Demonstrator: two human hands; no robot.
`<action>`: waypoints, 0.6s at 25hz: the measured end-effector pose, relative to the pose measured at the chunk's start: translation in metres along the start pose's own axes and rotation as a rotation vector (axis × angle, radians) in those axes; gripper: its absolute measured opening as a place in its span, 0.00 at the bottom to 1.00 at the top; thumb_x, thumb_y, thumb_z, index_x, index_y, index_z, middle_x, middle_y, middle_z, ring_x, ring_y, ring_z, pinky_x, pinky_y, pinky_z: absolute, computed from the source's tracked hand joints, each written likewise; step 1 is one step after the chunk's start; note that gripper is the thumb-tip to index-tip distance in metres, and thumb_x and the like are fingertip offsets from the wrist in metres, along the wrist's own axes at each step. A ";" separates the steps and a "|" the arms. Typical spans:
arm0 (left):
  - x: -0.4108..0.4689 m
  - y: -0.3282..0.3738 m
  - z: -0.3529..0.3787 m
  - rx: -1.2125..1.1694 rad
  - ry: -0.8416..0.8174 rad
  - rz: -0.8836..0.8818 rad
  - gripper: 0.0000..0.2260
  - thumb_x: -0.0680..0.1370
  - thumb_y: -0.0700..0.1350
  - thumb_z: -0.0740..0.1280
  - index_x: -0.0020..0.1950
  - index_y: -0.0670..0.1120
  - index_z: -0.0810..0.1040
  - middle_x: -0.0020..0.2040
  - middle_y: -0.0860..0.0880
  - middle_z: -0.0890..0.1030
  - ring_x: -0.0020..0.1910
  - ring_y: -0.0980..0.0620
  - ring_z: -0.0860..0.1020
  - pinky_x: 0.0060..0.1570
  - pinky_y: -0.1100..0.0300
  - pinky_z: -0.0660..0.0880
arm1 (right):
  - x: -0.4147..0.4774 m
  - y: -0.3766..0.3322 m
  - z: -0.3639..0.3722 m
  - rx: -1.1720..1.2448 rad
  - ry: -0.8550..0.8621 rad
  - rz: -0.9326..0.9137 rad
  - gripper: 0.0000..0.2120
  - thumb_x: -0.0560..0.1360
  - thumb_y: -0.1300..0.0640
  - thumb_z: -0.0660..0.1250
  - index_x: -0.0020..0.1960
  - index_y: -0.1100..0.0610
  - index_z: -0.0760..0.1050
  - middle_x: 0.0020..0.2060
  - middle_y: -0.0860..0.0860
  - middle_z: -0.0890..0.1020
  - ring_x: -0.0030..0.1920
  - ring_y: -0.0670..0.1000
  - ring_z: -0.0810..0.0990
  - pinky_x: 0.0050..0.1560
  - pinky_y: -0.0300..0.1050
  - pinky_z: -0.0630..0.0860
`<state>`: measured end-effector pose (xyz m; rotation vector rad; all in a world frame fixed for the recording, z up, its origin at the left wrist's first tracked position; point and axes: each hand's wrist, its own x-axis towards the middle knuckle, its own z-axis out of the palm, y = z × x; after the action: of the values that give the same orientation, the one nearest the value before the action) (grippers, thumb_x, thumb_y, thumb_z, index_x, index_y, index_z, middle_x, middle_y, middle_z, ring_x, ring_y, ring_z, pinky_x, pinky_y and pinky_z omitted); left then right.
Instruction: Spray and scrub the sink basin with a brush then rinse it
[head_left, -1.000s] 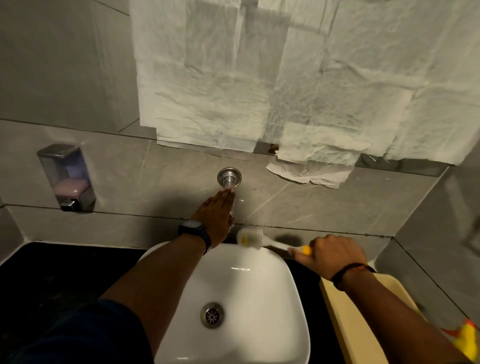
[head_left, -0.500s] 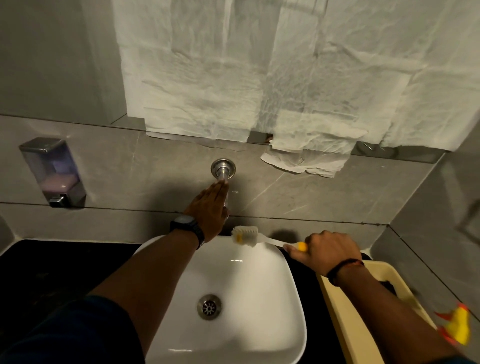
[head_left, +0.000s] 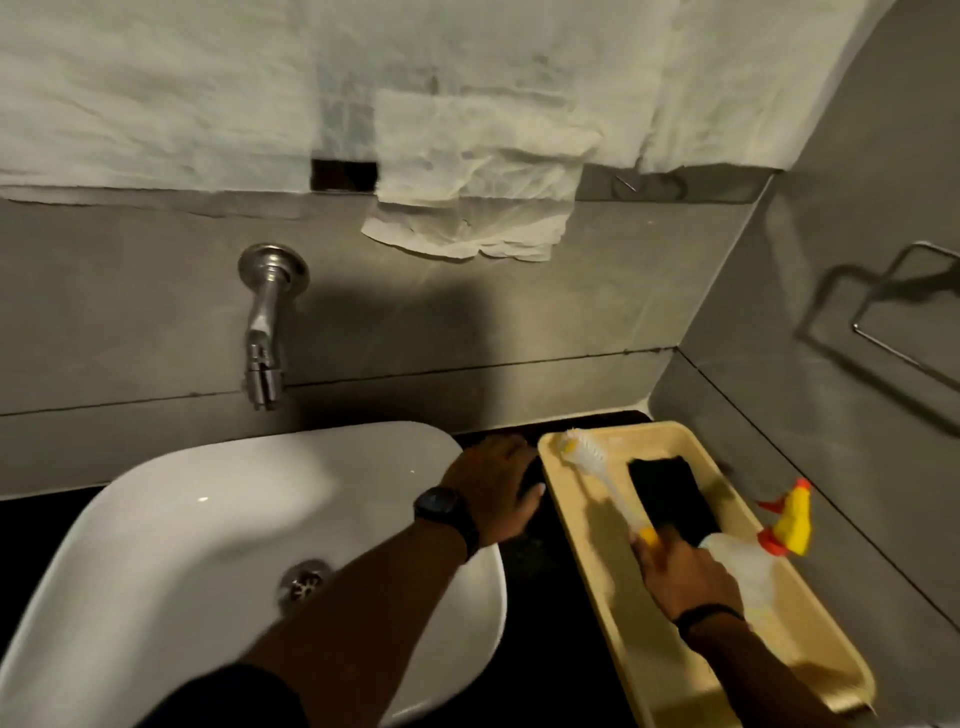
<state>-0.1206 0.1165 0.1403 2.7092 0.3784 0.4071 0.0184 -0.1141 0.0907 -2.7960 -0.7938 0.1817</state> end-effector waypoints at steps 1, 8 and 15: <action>0.003 0.009 0.020 -0.019 -0.033 0.005 0.21 0.75 0.54 0.62 0.64 0.45 0.70 0.64 0.44 0.73 0.62 0.42 0.71 0.60 0.48 0.72 | -0.002 0.011 0.012 -0.017 -0.027 0.002 0.20 0.78 0.40 0.54 0.57 0.54 0.71 0.46 0.57 0.83 0.46 0.62 0.80 0.38 0.48 0.69; 0.024 0.044 0.140 0.068 -0.259 0.047 0.33 0.75 0.59 0.58 0.74 0.46 0.53 0.76 0.43 0.58 0.75 0.44 0.55 0.74 0.49 0.54 | 0.000 0.050 0.071 -0.100 -0.126 0.039 0.22 0.78 0.40 0.53 0.64 0.52 0.69 0.55 0.55 0.80 0.53 0.57 0.76 0.49 0.50 0.75; 0.029 0.048 0.175 0.163 -0.247 0.160 0.34 0.69 0.65 0.62 0.69 0.45 0.67 0.70 0.44 0.71 0.71 0.45 0.66 0.70 0.49 0.64 | 0.009 0.055 0.094 -0.180 -0.041 -0.034 0.24 0.75 0.41 0.62 0.60 0.59 0.77 0.56 0.62 0.79 0.53 0.62 0.77 0.49 0.54 0.77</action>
<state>-0.0265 0.0267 0.0105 2.9144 0.1317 0.0835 0.0370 -0.1378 -0.0145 -2.9522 -0.9088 0.1698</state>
